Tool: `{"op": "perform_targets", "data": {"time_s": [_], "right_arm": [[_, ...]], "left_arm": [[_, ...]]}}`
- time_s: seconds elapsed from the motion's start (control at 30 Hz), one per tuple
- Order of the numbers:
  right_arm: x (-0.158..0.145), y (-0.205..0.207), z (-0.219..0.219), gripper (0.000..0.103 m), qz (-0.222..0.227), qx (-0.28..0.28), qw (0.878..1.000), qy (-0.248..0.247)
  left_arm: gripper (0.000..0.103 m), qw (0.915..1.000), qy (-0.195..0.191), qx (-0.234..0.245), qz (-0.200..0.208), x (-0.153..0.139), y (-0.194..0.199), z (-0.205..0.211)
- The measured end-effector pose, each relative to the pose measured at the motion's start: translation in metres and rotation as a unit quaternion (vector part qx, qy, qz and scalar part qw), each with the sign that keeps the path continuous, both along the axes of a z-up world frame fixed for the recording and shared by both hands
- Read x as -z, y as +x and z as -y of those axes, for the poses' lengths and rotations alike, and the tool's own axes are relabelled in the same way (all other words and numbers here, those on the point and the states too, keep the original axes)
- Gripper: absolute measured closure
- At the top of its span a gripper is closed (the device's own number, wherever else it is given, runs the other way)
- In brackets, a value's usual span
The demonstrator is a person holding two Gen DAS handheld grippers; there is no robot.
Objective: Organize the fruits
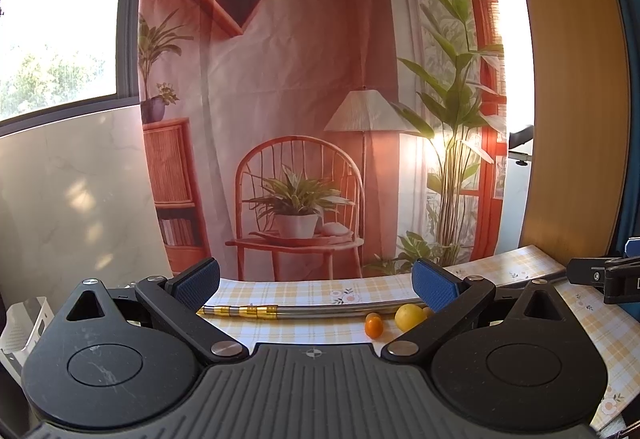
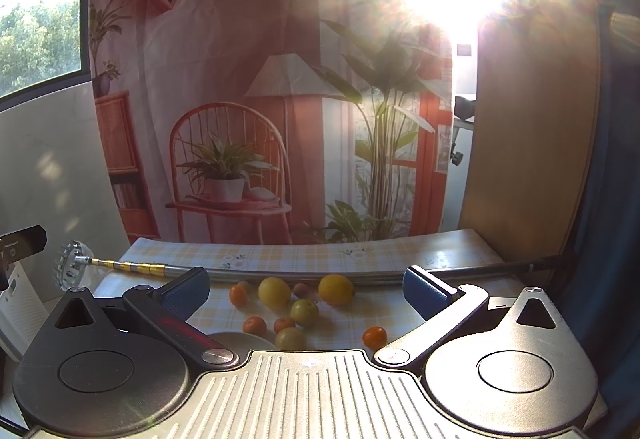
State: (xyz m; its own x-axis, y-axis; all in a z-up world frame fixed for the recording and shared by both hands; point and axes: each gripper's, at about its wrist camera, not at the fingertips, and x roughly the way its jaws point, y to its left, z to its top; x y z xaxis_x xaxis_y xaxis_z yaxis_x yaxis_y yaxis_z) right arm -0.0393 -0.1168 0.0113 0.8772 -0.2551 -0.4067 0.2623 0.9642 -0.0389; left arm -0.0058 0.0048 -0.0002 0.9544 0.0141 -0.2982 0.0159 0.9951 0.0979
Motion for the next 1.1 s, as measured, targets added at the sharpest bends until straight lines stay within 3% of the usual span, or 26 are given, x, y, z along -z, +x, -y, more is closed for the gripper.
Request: {"op": "perform_targets", "data": {"time_s": [0.6,0.8,1.1], "right_arm": [[0.009,0.014,0.008,0.000,0.001,-0.008,1.000,0.008],[0.017,0.032,0.025,0.000,0.012,-0.013,1.000,0.008],[0.047,0.066,0.066,0.000,-0.003,0.002,0.999,0.034]], "left_arm": [[0.000,0.9996,-0.008,0.011,-0.025,0.013,0.016,0.000],[0.000,0.9990,-0.007,0.031,-0.030,0.025,0.032,-0.001],[0.000,0.9978,-0.010,0.023,-0.061,0.052,0.068,-0.005]]}}
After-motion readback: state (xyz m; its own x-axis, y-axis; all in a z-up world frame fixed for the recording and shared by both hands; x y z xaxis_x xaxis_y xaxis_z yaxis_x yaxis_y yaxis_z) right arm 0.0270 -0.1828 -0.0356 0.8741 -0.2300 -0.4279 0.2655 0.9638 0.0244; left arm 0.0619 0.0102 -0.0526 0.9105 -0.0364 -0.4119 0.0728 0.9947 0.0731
